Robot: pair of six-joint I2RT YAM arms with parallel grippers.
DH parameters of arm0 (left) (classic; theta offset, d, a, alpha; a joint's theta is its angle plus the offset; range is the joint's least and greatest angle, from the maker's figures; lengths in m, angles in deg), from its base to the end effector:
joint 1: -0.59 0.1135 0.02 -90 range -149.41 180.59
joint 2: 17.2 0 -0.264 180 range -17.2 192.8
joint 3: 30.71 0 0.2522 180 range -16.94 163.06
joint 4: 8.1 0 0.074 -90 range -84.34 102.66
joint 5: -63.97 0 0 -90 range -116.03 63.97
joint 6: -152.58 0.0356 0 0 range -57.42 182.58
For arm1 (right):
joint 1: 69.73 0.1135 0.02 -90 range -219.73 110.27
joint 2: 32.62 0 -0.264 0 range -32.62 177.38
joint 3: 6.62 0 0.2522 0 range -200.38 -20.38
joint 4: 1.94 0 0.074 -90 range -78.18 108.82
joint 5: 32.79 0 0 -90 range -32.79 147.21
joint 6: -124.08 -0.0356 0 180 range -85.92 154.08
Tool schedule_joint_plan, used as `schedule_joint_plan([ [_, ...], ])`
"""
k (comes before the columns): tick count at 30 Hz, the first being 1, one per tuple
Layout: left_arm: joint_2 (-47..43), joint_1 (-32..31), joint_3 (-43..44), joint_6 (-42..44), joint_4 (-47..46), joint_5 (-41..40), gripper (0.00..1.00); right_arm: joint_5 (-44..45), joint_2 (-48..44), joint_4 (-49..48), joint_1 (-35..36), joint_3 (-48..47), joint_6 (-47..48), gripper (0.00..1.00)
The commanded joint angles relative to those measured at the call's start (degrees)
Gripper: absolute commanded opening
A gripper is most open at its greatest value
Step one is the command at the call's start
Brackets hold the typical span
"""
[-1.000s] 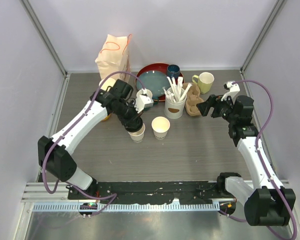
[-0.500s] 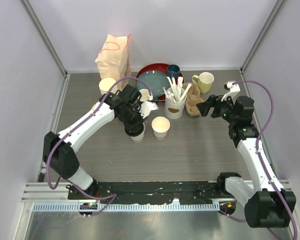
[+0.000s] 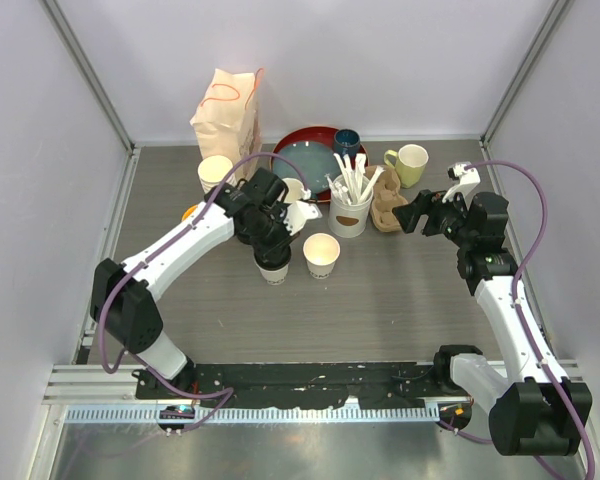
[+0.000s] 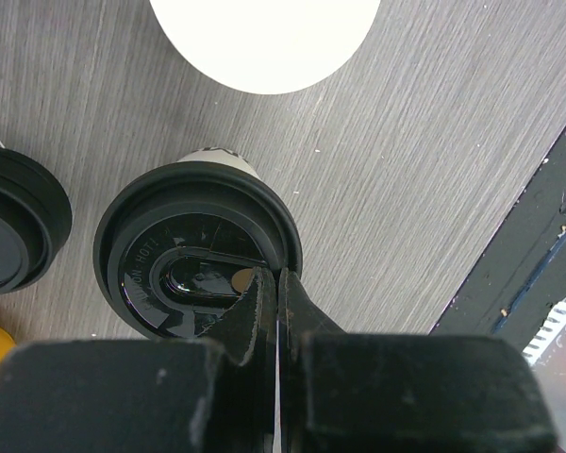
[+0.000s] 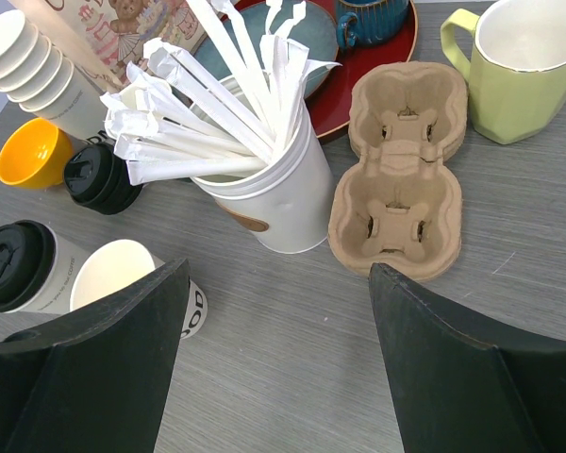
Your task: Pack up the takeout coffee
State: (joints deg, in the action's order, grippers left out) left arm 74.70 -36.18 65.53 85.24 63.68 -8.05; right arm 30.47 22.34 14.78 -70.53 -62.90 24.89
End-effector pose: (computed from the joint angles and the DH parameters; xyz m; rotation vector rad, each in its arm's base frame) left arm 0.2510 -0.2013 0.2968 1.4373 2.3435 -0.4987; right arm 0.2228 0.0129 0.3074 -0.1692 1.8348 0.5308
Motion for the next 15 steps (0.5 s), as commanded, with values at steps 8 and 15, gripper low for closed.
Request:
schedule_joint_plan([
  [8, 0.9, -0.5, 1.9, 0.4, -0.5, 0.1, 0.00, -0.7, -1.4, -2.7, 0.3, -0.2, -0.1, 0.82],
  [15, 1.8, -0.5, 1.8, 0.5, -0.1, -0.8, 0.00, -0.8, -1.4, -2.7, 0.3, -0.1, 0.0, 0.82],
])
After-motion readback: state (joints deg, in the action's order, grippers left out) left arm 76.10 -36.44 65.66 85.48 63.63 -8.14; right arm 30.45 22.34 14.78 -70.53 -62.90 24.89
